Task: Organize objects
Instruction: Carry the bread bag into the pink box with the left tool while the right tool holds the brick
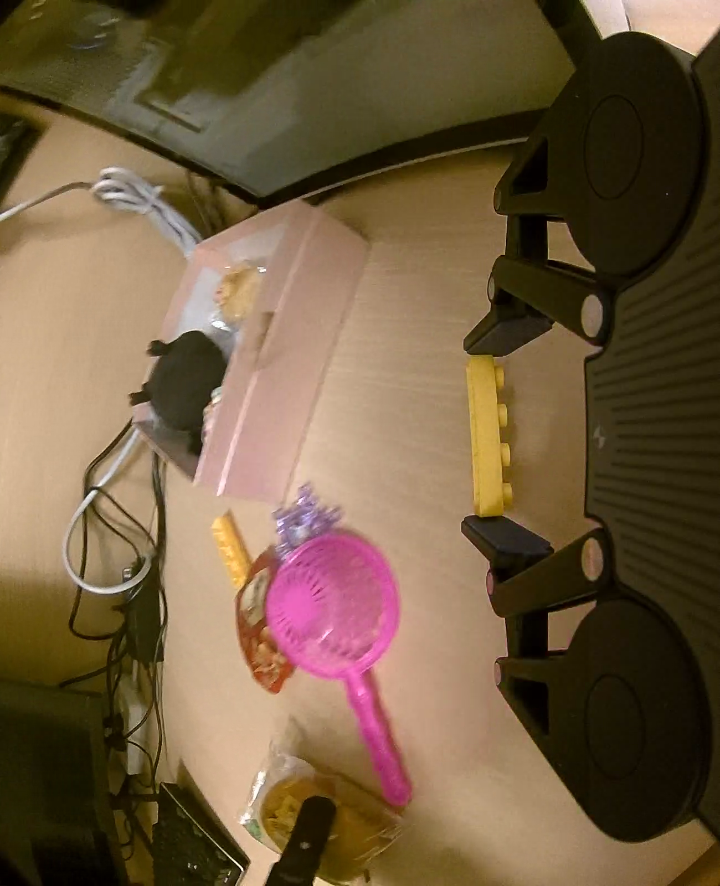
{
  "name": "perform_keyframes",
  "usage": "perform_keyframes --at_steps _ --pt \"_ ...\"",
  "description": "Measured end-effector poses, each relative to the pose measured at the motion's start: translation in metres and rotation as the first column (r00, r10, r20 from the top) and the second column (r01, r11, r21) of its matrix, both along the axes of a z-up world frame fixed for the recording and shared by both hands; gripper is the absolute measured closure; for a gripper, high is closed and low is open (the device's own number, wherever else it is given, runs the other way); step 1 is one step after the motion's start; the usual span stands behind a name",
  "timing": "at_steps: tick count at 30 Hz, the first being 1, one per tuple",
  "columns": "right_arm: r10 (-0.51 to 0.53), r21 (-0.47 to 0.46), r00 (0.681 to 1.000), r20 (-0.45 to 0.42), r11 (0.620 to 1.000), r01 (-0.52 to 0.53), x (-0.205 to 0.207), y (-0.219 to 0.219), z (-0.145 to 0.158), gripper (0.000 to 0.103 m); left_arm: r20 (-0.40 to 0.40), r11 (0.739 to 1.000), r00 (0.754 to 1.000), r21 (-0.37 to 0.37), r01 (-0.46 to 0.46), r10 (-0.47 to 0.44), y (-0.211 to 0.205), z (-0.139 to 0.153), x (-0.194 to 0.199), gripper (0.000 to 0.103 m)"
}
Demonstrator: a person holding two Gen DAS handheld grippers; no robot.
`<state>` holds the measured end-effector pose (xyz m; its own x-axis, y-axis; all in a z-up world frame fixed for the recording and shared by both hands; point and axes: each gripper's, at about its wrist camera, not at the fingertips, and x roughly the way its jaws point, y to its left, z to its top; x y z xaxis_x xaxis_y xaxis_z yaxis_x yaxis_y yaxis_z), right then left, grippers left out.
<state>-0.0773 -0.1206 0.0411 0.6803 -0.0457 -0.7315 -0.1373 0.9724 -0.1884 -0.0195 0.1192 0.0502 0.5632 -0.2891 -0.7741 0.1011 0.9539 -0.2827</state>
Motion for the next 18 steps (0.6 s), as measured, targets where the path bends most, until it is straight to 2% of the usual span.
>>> perform_keyframes --at_steps 2,6,12,16,17,18 --pt "0.033 -0.003 0.999 0.022 0.999 -0.033 -0.002 -0.004 -0.003 0.038 0.003 1.0 1.0 0.0 0.011 -0.011 -0.016 0.005 0.002 0.05" --pt "0.071 -0.003 0.995 0.073 0.998 -0.071 -0.008 -0.013 -0.006 0.026 0.006 1.0 1.0 0.005 -0.002 0.002 -0.035 0.011 0.003 0.05" --pt "0.093 0.058 0.995 0.041 0.994 -0.095 -0.004 -0.024 -0.013 0.02 -0.009 1.0 1.0 -0.003 0.0 0.0 -0.045 0.014 -0.006 0.05" --pt "0.088 0.117 0.996 0.016 0.989 -0.089 -0.001 -0.032 -0.015 0.02 -0.008 0.998 0.998 -0.019 0.059 -0.059 -0.06 0.016 -0.01 0.05" --pt "0.083 0.138 0.997 0.005 0.987 -0.083 0.0 -0.034 -0.015 0.025 -0.004 0.996 0.996 -0.025 0.088 -0.089 -0.066 0.017 -0.011 0.05" --pt "0.08 0.161 0.997 -0.001 0.984 -0.079 0.0 -0.037 -0.013 0.04 0.0 0.993 0.994 -0.028 0.114 -0.114 -0.071 0.018 -0.012 0.05"
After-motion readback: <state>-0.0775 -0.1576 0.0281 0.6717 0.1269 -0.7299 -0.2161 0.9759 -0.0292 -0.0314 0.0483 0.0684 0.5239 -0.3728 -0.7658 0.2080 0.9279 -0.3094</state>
